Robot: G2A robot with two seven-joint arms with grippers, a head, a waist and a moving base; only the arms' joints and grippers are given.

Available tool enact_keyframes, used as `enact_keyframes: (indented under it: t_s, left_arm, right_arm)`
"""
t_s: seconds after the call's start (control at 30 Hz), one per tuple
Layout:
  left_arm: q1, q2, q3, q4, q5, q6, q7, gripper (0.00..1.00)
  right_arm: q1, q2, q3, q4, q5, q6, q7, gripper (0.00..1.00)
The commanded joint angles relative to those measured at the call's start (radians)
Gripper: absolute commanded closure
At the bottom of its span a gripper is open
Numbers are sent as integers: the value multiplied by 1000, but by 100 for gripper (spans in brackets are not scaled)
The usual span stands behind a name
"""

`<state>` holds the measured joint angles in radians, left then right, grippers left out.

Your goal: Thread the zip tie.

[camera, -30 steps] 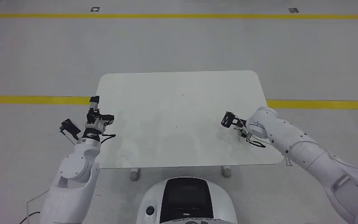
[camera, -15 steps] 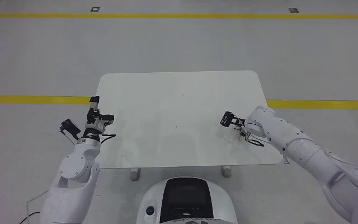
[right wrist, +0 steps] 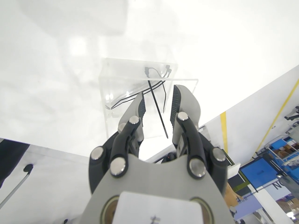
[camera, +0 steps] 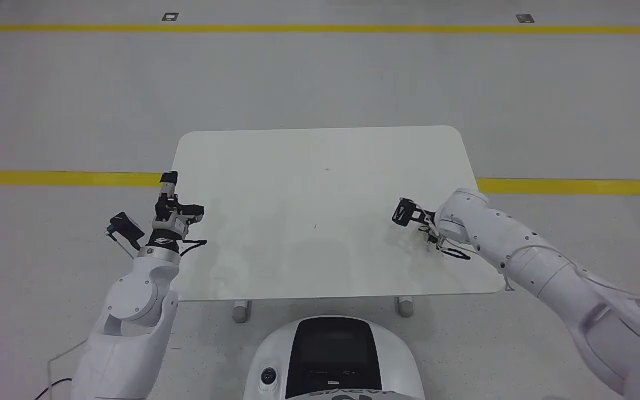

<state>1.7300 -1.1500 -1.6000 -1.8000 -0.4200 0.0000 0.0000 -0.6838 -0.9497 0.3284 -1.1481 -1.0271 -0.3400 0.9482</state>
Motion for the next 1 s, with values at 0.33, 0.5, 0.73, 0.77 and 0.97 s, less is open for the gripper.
enact_keyframes:
  t_s: [0.33, 0.5, 0.73, 0.77, 0.97]
  left_arm:
    - [0, 0, 0, 0, 0, 0, 0, 0]
    - [0, 0, 0, 0, 0, 0, 0, 0]
    - [0, 0, 0, 0, 0, 0, 0, 0]
    - [0, 0, 0, 0, 0, 0, 0, 0]
    - [0, 0, 0, 0, 0, 0, 0, 0]
  right_arm:
    - [18, -21, -34, 35, 19, 0, 9, 94]
    - [23, -27, -37, 48, 24, 0, 8, 100]
    - [23, -16, -17, 22, 12, 0, 20, 100]
    - [21, -11, -9, 11, 8, 0, 24, 100]
    - [-12, 25, 49, -61, -13, 6, 39, 100]
